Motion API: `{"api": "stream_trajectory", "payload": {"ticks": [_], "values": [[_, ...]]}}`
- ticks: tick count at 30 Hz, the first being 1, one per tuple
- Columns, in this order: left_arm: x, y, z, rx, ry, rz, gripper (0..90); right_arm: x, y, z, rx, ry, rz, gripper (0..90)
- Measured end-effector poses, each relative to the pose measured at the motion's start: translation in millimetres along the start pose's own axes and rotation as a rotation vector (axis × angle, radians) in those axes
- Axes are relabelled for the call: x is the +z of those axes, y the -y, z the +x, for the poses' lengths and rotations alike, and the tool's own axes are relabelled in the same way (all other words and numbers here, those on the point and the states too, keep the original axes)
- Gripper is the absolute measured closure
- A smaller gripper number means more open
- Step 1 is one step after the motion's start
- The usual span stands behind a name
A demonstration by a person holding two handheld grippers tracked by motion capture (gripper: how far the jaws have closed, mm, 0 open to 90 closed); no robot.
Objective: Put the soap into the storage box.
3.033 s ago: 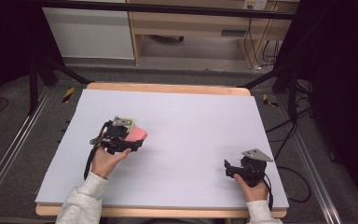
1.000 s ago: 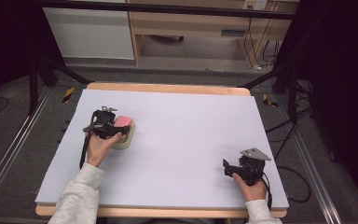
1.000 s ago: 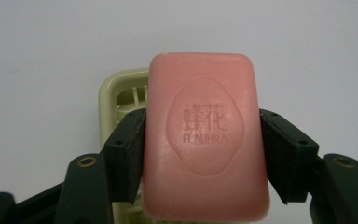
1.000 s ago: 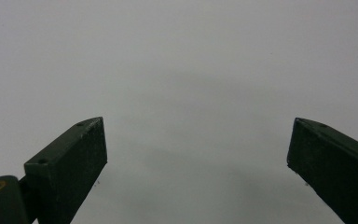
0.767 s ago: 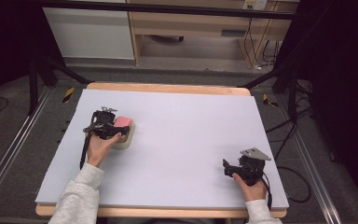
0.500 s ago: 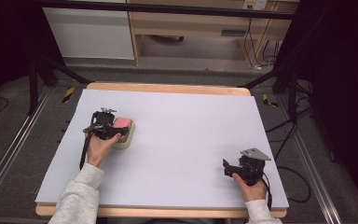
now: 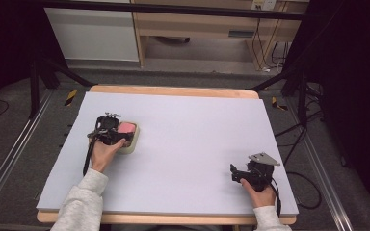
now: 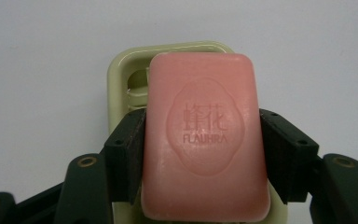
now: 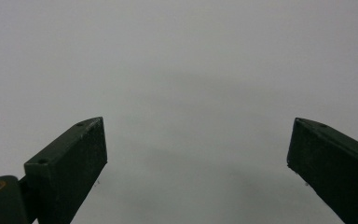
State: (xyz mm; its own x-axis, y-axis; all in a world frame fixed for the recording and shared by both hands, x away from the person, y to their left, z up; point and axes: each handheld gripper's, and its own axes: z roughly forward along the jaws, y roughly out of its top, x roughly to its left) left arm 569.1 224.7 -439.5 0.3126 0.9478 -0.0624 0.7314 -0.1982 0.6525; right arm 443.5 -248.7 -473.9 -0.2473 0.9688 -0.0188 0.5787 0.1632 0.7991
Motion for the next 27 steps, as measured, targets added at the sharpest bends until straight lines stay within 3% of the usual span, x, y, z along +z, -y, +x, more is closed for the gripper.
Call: {"api": "stream_trajectory", "payload": {"ticks": [27], "values": [[7.9,3.4,1.3,0.001,-0.009,0.007,37.2,-0.3,-0.3,0.7,-0.001,-0.003,0.001,5.1]]}}
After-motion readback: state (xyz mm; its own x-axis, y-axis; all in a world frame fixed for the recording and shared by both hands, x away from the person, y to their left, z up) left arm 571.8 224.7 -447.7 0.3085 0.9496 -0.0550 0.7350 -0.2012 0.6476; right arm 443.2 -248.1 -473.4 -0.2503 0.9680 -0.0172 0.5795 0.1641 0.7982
